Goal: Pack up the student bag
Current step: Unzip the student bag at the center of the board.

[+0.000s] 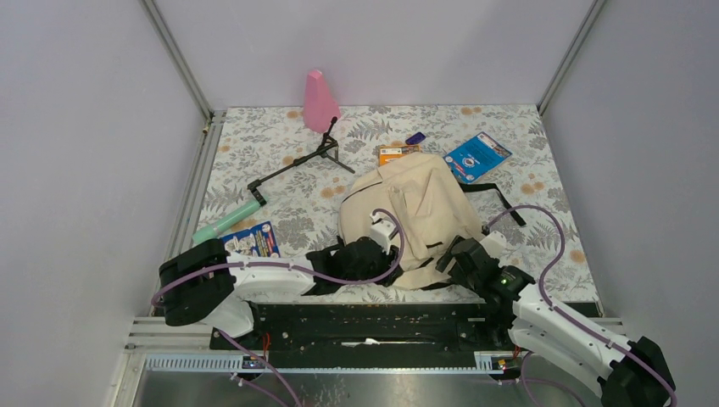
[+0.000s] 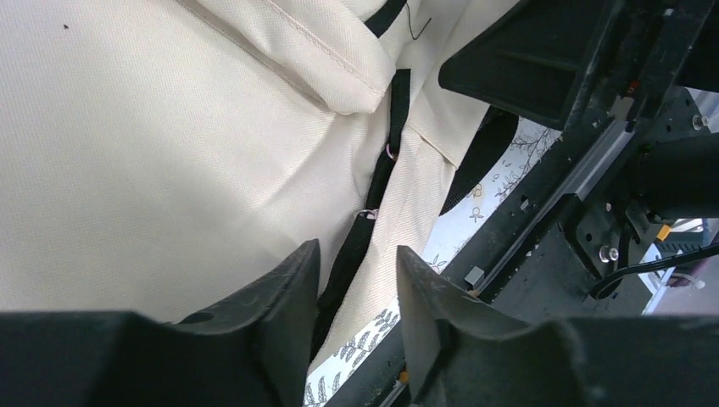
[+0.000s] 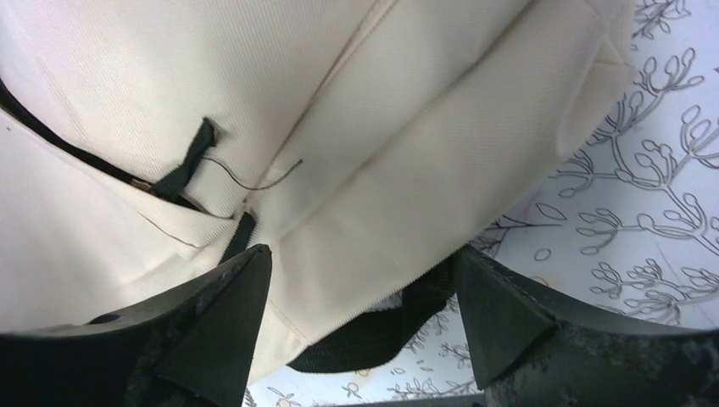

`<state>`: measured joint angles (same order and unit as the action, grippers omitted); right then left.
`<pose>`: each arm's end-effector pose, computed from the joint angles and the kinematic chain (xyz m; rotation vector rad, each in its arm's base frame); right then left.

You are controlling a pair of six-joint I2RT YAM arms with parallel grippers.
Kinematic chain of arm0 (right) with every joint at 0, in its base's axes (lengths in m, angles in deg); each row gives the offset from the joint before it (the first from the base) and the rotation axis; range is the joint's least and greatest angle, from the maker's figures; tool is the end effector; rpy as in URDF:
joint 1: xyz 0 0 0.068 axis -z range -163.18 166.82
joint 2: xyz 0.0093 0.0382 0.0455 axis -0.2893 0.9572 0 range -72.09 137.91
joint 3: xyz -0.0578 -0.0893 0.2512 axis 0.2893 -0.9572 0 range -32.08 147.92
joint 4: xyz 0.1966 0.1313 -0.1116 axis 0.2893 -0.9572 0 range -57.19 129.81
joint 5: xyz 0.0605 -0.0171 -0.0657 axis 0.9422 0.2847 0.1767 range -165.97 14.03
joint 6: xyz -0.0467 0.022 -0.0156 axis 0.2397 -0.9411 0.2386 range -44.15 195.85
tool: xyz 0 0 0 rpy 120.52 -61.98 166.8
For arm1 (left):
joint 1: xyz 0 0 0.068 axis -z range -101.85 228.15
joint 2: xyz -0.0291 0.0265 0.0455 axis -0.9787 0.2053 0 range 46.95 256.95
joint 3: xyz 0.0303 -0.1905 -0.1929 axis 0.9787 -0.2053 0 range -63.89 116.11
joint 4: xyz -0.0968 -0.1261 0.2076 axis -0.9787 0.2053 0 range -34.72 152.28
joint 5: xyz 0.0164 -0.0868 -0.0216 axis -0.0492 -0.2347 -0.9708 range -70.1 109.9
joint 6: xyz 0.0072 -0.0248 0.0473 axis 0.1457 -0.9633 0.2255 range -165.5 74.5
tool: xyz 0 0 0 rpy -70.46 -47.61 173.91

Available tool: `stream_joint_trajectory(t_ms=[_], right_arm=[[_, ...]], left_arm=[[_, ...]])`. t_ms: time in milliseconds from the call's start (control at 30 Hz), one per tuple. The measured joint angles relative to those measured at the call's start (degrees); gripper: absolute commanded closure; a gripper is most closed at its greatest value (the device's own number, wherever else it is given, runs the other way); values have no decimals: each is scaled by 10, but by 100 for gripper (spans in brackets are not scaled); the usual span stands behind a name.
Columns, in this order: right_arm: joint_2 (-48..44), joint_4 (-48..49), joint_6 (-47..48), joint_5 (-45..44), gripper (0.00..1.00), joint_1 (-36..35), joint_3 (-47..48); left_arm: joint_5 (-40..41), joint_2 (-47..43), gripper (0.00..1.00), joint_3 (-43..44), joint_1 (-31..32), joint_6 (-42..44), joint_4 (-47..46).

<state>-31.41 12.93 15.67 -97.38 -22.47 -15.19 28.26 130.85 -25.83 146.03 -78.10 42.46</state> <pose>0.1135 0.0762 0.1587 0.5948 2.3310 0.3611 0.1169 -0.2735 0.1826 0.6013 2.1873 -0.8396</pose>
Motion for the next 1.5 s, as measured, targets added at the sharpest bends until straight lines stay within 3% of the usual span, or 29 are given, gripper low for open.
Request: stream_joint_trajectory(t_ms=[100, 400, 567, 700, 867, 1033, 1100, 1233, 1500], right_arm=[[9, 29, -3, -6, 25, 1, -7], [83, 87, 21, -34, 77, 9, -3], [128, 104, 64, -57, 93, 19, 19], [162, 121, 111, -66, 100, 32, 33], [198, 161, 175, -65, 97, 39, 40], [215, 185, 207, -50, 54, 42, 47], [214, 181, 212, -40, 43, 42, 50], [195, 141, 199, -23, 36, 42, 68], [135, 51, 132, 53, 25, 42, 76]], left_arm=[[-16, 0, 66, -9, 0, -5, -13], [-89, 21, 68, -49, 7, -3, -78], [-118, 66, 69, -37, 21, -2, -123], [-130, 88, 67, -1, 32, 5, -116], [-131, 88, 53, 12, 34, 14, -110], [-105, 70, 38, 18, 38, 23, -78], [-86, 53, 34, 20, 38, 26, -59], [-50, 12, 28, 21, 38, 32, -30], [-22, -12, 29, 21, 11, 36, 0]])
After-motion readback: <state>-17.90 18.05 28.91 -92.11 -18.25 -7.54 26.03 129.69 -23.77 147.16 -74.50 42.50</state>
